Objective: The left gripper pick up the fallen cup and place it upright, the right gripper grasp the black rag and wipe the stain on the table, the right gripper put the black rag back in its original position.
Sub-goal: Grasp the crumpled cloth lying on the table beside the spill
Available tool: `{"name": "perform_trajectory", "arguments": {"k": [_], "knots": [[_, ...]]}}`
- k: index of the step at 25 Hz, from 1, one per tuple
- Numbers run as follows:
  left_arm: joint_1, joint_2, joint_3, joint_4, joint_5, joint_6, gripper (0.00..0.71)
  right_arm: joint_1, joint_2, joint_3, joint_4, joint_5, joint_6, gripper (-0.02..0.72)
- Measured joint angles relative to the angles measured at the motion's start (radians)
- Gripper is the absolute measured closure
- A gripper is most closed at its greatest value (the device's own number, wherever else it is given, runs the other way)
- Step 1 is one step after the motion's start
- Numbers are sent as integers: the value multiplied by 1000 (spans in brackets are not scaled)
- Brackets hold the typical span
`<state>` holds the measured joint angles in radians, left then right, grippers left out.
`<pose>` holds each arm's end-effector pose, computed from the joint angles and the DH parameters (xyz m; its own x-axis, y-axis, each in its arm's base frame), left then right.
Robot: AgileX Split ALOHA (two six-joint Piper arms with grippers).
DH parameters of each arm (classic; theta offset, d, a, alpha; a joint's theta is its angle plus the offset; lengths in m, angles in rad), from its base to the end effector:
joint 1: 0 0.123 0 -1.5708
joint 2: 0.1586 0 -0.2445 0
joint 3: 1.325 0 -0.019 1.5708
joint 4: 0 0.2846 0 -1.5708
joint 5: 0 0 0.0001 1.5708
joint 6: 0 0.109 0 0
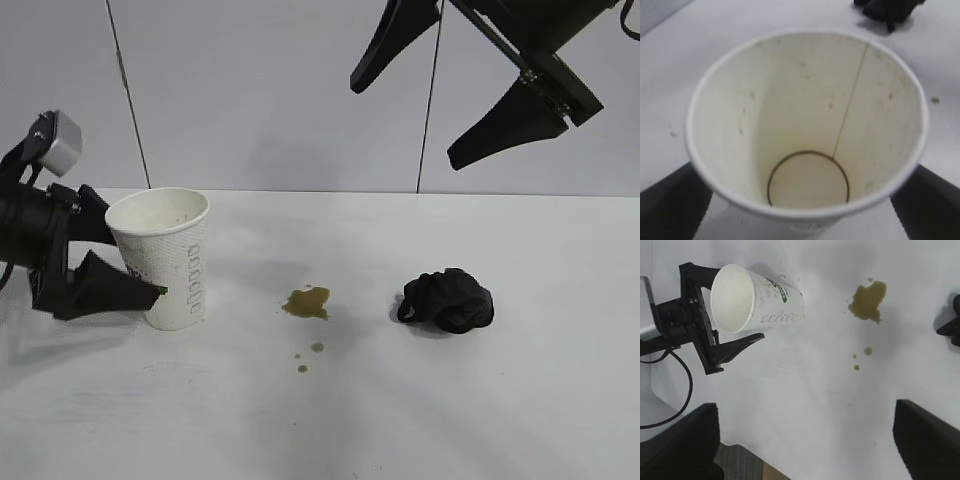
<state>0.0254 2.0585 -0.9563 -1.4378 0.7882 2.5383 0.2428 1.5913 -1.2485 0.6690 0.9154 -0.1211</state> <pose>0.3472 -0.0679 0.0158 -0.1207 0.6479 -0.7521 0.9431 0.3114 0.1169 0.3470 0.1412 0.2276 -0.9414 0.0558 -0.3327 -0.1512 0.8118 0.5640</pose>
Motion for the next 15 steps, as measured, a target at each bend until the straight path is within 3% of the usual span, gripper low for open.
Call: {"name": "perform_trajectory", "arguments": {"k": [3,7,12,15], "knots": [[11,-4,0,122,-54,-149,24,0,0,0,0,0,0,51],[75,-72,0,185,-149,-418,24,0,0,0,0,0,0,51],[215,-258,0,203,-316,-812,24,0,0,0,0,0,0,51],[336,-409,0,205,-340,-969,24,0,0,0,1,0,0,51]]}}
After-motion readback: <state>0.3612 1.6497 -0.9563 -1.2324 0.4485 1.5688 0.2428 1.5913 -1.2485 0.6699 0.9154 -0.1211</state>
